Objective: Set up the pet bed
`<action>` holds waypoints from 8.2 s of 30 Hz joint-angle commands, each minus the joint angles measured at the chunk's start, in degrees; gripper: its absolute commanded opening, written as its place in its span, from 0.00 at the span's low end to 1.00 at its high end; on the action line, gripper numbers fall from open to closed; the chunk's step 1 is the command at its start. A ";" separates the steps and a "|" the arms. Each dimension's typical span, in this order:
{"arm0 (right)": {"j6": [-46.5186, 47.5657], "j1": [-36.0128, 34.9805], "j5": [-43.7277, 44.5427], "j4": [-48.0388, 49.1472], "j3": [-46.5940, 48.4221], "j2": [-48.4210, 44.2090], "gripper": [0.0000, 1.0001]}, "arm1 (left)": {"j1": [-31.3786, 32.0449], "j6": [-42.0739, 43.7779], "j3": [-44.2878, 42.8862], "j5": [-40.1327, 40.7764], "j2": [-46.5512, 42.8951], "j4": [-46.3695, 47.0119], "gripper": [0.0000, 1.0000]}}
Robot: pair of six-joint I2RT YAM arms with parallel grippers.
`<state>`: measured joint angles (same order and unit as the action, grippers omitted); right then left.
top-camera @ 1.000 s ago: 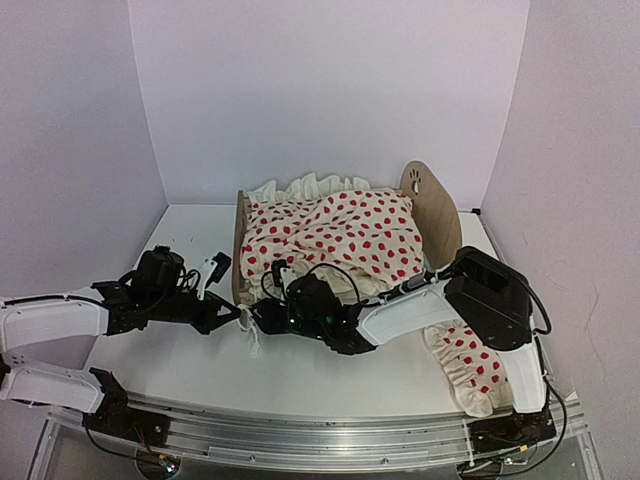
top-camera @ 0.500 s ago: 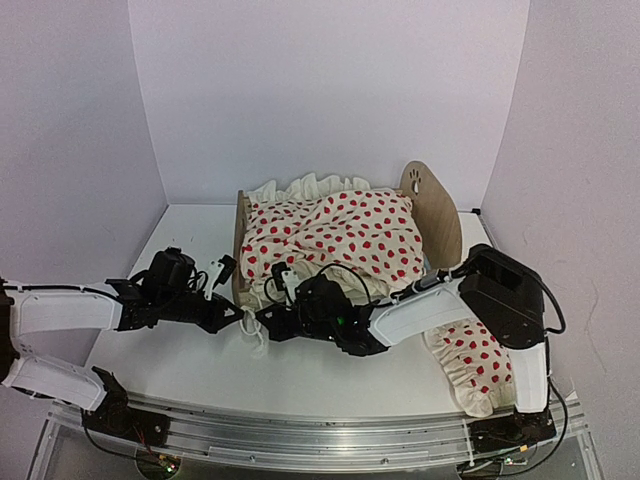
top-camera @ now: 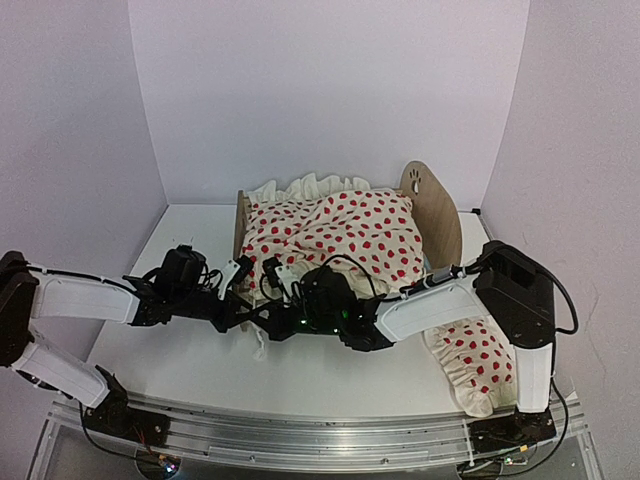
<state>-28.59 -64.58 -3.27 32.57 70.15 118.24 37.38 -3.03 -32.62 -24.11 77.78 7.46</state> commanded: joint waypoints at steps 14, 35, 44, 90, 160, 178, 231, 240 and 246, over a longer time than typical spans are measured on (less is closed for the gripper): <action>6.91 0.03 -5.05 -17.92 -3.97 -11.89 0.47 | -0.55 6.40 -2.10 -3.56 6.18 8.65 0.00; 45.07 0.66 23.10 -3.84 -4.80 -2.56 0.17 | -0.54 7.42 -2.51 -3.18 6.43 9.15 0.00; 45.24 0.66 19.80 -1.18 -1.87 0.13 0.23 | -0.53 7.68 -2.71 -2.85 6.63 9.33 0.00; 37.07 0.75 16.18 -2.12 -2.63 -2.52 0.00 | -0.64 13.92 -4.99 -1.58 -0.33 -2.72 0.02; 10.87 1.98 14.38 -3.48 -0.08 1.29 0.00 | 13.11 26.98 -0.70 24.29 17.08 3.02 0.08; 23.16 3.35 15.88 -15.81 3.20 -10.91 0.00 | 1.00 44.15 11.06 26.84 -16.90 -13.21 0.00; 16.70 4.40 -18.99 -14.82 17.69 1.78 0.00 | -4.50 73.94 22.10 11.89 -22.47 -12.49 0.37; 15.52 1.54 -17.70 -20.25 21.20 11.77 0.01 | -4.77 72.52 23.99 19.32 -38.94 -26.78 0.56; 17.51 0.45 -13.39 -26.99 15.17 6.14 0.56 | -4.92 67.37 19.92 22.58 -42.24 -28.60 0.67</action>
<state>-12.41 -63.22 -19.98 9.93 89.79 131.07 32.81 68.54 -8.86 -4.42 36.27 -18.07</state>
